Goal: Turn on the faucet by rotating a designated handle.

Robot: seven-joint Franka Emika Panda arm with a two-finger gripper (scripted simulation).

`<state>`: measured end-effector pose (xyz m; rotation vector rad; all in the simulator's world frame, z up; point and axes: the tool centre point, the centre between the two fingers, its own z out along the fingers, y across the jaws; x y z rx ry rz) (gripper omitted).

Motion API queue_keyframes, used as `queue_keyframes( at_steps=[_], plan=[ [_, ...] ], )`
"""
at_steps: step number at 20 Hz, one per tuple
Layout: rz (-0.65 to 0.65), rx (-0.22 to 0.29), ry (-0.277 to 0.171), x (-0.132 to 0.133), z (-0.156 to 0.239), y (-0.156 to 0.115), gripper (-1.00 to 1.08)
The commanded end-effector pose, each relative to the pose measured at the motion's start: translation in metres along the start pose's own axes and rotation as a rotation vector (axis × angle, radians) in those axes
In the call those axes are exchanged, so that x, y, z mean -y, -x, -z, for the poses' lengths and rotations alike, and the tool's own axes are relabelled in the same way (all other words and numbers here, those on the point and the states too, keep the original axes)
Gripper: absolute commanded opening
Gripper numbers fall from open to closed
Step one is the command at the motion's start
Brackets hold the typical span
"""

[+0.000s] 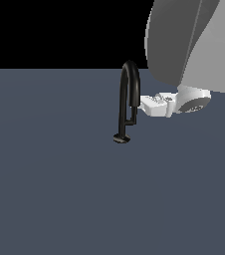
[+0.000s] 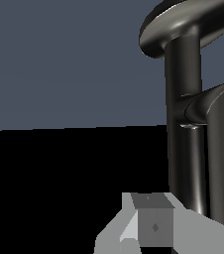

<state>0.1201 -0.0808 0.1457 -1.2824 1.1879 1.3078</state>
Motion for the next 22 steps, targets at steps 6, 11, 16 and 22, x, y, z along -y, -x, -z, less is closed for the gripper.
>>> queue_keyframes(
  at_steps=[6,11,16,22],
  plan=[
    [-0.009,0.010,-0.009,0.001,-0.001,-0.004,-1.00],
    [-0.009,0.010,-0.009,-0.004,-0.001,-0.003,-1.00],
    [-0.009,0.010,-0.009,-0.010,-0.001,-0.001,-1.00],
    [-0.008,0.010,-0.010,-0.017,-0.001,0.002,-1.00]
  ],
)
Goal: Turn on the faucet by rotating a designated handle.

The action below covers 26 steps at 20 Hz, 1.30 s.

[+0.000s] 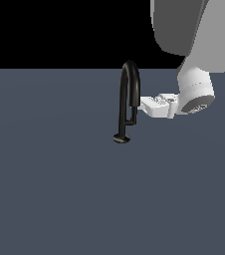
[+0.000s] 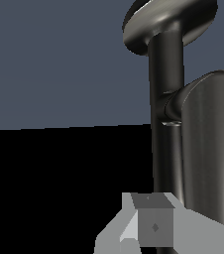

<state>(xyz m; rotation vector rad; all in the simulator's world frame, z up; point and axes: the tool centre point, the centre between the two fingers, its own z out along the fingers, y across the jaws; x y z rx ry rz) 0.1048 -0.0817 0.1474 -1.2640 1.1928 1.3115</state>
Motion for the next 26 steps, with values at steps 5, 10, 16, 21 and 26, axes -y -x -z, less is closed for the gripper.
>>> queue_keyframes(
  at_steps=[5,10,16,21,26],
  plan=[
    [0.000,0.000,0.000,-0.009,0.000,0.003,-1.00],
    [0.000,0.000,0.000,-0.017,0.000,0.006,-1.00],
    [0.001,0.000,0.000,-0.028,0.000,0.009,-1.00],
    [0.004,-0.002,-0.004,-0.030,0.000,0.011,-1.00],
    [0.004,-0.002,-0.003,-0.042,0.000,0.006,-1.00]
  ],
)
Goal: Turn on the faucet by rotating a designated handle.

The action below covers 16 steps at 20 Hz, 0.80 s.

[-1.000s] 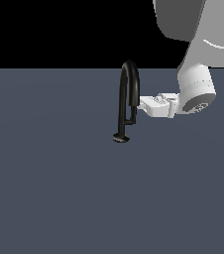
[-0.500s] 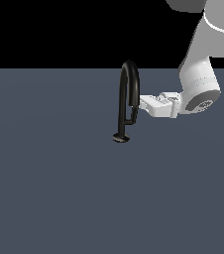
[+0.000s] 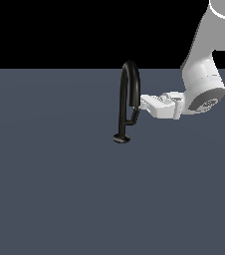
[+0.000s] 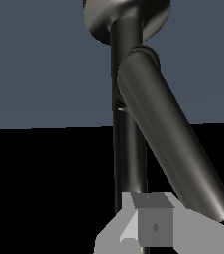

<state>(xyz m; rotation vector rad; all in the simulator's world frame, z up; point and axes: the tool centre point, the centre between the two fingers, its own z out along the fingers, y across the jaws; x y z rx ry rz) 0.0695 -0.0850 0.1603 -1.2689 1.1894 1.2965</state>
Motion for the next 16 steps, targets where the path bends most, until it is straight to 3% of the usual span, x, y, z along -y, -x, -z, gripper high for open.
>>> queue_keyframes(
  at_steps=[1,16],
  plan=[
    [-0.009,0.003,0.003,-0.008,0.000,-0.006,-1.00],
    [-0.011,0.005,0.005,-0.047,0.000,-0.023,-1.00]
  ],
)
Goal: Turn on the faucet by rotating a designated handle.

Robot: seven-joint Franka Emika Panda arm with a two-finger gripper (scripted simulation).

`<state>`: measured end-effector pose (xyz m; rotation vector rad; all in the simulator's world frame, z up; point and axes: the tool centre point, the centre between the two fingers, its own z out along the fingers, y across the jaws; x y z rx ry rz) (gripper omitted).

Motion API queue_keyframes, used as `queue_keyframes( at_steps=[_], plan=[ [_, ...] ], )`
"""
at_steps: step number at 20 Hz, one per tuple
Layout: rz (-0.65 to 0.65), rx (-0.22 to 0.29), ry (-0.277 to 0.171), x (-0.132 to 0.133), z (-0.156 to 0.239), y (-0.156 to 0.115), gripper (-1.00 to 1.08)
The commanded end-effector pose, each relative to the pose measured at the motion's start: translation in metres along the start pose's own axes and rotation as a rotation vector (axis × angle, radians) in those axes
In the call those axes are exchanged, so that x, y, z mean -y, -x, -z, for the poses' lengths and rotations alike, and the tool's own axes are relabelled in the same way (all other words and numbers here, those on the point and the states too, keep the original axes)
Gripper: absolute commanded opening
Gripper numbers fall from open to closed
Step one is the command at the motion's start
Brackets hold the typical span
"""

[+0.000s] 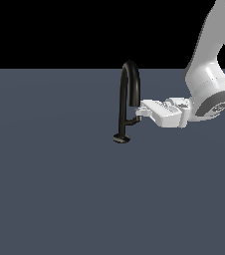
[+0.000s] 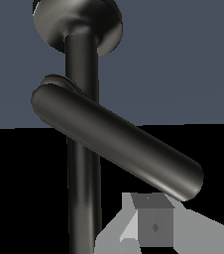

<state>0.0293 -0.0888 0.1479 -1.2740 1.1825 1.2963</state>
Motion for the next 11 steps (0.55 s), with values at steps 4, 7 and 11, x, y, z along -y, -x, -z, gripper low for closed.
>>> queue_keyframes(
  at_steps=[4,7,11],
  plan=[
    [-0.005,0.001,0.000,-0.009,0.000,-0.021,-1.00],
    [-0.011,0.003,0.000,-0.018,0.000,-0.042,-1.00],
    [-0.016,0.004,0.000,-0.027,0.000,-0.063,-1.00]
  ],
)
